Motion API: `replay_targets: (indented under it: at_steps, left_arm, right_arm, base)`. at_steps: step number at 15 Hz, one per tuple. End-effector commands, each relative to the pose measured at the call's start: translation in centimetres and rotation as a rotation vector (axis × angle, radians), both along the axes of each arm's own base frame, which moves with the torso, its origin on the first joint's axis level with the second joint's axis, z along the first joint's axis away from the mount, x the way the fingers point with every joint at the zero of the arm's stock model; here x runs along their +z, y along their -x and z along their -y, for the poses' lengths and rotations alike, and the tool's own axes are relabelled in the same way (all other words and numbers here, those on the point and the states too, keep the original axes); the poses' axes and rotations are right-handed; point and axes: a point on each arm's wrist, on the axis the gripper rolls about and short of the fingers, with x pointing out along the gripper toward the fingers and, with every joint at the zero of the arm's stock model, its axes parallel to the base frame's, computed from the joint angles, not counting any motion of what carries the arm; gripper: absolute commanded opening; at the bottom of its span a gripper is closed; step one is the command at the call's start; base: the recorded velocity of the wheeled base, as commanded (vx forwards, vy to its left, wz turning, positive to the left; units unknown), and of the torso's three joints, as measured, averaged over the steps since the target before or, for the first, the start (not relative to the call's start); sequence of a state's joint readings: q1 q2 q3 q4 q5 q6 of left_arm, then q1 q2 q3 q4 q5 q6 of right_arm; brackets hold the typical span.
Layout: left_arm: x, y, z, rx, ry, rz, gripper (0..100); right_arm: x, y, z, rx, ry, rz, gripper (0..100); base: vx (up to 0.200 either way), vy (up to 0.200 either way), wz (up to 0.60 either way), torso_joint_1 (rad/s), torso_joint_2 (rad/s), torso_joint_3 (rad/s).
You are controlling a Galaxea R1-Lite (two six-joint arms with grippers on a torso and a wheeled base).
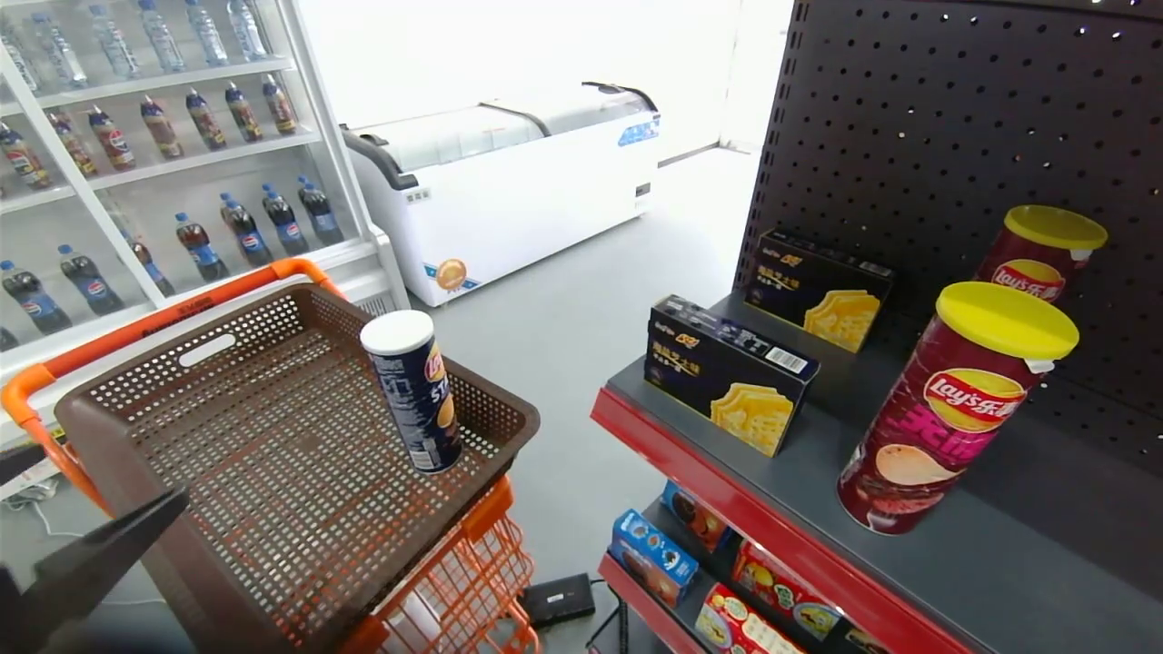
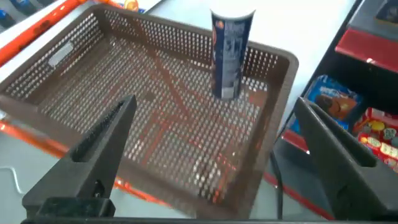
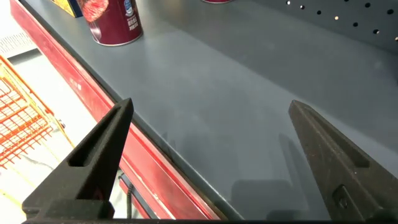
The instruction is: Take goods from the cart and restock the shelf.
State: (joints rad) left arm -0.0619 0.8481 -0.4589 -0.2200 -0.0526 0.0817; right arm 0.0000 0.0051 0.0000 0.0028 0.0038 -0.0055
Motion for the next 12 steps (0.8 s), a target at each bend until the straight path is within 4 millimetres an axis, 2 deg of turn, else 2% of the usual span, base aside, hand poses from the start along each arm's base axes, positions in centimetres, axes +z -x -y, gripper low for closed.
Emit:
replay_targets:
  at_steps: [1,4,9,10,11,12]
  left_arm:
    - [-2.3,-7.1,1.4,-0.060,-0.023,-0.103,100]
    - [-4.5,-11.8,2.3,-0.082,-0.079,-0.085,100]
    - [-8.1,-17.2,3.2,-0.085,-0.069,-0.070,100]
    - [-8.1,-17.2,3.2,-0.085,-0.069,-0.070,100]
    - [-9.3,-18.7,3.4,-0.084,-0.069,-0.068,100]
    - [-9.7,-19.5,3.5,-0.083,-0.065,-0.063,100]
  right_arm:
    - [0.0,0.0,0.0,0.001,0.001,-0.001,100]
    - [0.0,0.0,0.0,0.001,0.001,-0.001,100]
    - [0.0,0.0,0.0,0.001,0.001,-0.001,100]
    - [0.0,0.0,0.0,0.001,0.001,-0.001,100]
    - [0.0,0.0,0.0,0.001,0.001,-0.001,100]
    - [0.0,0.0,0.0,0.001,0.001,-0.001,100]
  base:
    - [0.000,0.000,0.00,0.000,0.00,0.000]
    - [0.000,0.000,0.00,0.000,0.00,0.000]
    - [0.000,0.000,0.00,0.000,0.00,0.000]
    - [0.000,0.000,0.00,0.000,0.00,0.000]
    - [0.000,0.000,0.00,0.000,0.00,0.000]
    - [0.000,0.000,0.00,0.000,0.00,0.000]
